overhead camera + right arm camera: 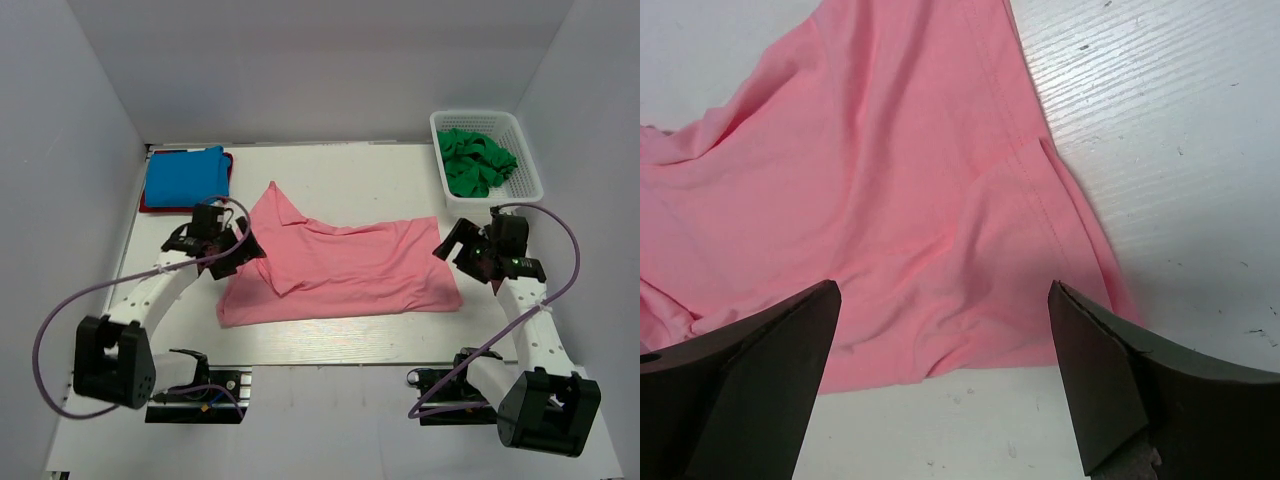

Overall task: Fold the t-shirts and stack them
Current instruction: Fold the flattened tshirt in 1/3 of the way

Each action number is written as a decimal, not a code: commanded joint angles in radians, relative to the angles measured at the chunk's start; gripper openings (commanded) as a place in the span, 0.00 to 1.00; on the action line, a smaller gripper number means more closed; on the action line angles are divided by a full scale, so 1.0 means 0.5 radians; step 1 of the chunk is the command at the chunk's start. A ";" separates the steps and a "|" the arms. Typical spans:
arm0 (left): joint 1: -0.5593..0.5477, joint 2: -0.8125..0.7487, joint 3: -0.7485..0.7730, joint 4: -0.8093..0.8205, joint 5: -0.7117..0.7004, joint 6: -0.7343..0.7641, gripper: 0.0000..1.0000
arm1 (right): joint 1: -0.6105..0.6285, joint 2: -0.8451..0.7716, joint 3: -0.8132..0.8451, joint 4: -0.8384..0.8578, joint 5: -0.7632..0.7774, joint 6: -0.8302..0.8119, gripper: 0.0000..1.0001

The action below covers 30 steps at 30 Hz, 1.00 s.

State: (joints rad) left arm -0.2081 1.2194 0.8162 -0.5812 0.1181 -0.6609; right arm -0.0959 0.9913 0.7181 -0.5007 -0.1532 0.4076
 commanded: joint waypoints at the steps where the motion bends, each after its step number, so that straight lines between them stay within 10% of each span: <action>1: -0.133 0.153 0.034 0.122 0.212 0.098 1.00 | -0.004 -0.019 0.021 0.013 -0.013 -0.036 0.90; 16: -0.765 0.417 0.092 0.159 -0.258 -0.200 1.00 | -0.008 0.039 0.043 0.572 0.181 0.209 0.90; 30: -0.839 0.645 0.162 0.077 -0.472 -0.218 0.65 | -0.014 -0.053 -0.010 0.455 0.156 0.154 0.90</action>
State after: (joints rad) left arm -0.6243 1.5372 0.8471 -0.5228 -0.0551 -0.7673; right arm -0.0971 0.9859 0.7067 -0.2672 -0.1108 0.5110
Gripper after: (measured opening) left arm 0.670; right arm 0.900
